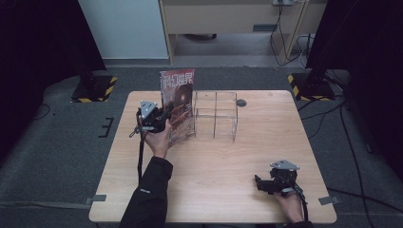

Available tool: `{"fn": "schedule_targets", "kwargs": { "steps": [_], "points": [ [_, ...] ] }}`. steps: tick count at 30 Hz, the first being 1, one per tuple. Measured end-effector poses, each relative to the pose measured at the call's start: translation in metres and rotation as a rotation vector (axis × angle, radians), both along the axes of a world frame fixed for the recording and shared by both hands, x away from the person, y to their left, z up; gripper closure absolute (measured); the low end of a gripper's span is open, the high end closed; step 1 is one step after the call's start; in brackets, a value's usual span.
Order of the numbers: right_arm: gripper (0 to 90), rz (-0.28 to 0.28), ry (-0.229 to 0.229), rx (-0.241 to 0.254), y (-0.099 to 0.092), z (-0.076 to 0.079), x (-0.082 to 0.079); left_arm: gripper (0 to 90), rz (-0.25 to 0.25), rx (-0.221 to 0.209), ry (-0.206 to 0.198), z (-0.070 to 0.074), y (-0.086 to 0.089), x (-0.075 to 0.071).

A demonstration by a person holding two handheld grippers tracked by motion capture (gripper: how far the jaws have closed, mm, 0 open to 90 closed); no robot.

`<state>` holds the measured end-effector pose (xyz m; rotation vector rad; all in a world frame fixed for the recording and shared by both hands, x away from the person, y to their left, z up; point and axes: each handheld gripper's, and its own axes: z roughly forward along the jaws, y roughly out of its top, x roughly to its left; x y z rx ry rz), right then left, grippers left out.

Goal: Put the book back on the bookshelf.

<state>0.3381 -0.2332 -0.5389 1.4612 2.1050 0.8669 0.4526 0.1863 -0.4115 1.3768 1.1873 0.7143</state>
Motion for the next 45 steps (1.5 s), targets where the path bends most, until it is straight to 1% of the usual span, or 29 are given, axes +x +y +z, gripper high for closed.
{"fn": "schedule_targets", "kwargs": {
  "steps": [3, 7, 12, 14, 17, 20, 22, 25, 29, 32, 39, 41, 42, 45],
  "points": [
    [0.3, 0.0, 0.001, 0.001, 0.0, 0.0, 0.0, 83.6, -0.005, 0.015, -0.002, 0.0, 0.0, -0.003],
    [0.3, -0.001, 0.001, 0.002, 0.0, 0.0, 0.0, 83.5, -0.025, 0.023, -0.001, -0.002, 0.0, -0.01],
    [0.3, 0.0, 0.002, 0.001, 0.0, 0.0, -0.001, 83.4, -0.055, 0.058, 0.004, -0.004, 0.0, -0.022],
    [0.3, 0.001, 0.003, 0.002, 0.0, 0.0, -0.001, 83.4, -0.061, 0.062, 0.008, -0.006, 0.001, -0.028],
    [0.3, 0.002, 0.003, 0.002, 0.0, 0.0, -0.001, 83.4, -0.074, 0.078, 0.014, -0.009, 0.002, -0.037],
    [0.3, 0.001, 0.003, 0.002, 0.0, 0.0, -0.001, 83.3, -0.084, 0.083, 0.021, -0.013, 0.005, -0.047],
    [0.3, 0.001, 0.002, 0.002, 0.0, 0.0, -0.001, 83.3, -0.09, 0.071, 0.035, -0.017, 0.007, -0.053],
    [0.3, 0.001, 0.003, 0.002, 0.0, 0.0, -0.001, 83.3, -0.098, 0.071, 0.05, -0.024, 0.009, -0.062],
    [0.3, 0.001, 0.001, 0.002, 0.0, 0.0, -0.001, 83.3, -0.114, 0.09, 0.065, -0.03, 0.013, -0.073],
    [0.3, 0.002, 0.002, 0.001, 0.0, 0.0, -0.001, 83.2, -0.12, 0.104, 0.062, -0.034, 0.013, -0.079],
    [0.3, -0.001, 0.003, 0.005, 0.0, 0.0, -0.001, 83.1, -0.121, 0.083, 0.087, -0.041, 0.02, -0.086],
    [0.3, 0.0, 0.005, 0.004, 0.0, 0.0, -0.001, 82.9, -0.122, 0.085, 0.09, -0.042, 0.022, -0.087],
    [0.3, -0.002, 0.004, 0.004, 0.0, 0.0, -0.001, 82.7, -0.121, 0.082, 0.094, -0.041, 0.023, -0.087],
    [0.3, -0.002, 0.004, 0.004, 0.0, 0.0, -0.001, 81.2, -0.104, 0.067, 0.085, -0.036, 0.026, -0.085]
  ]
}}
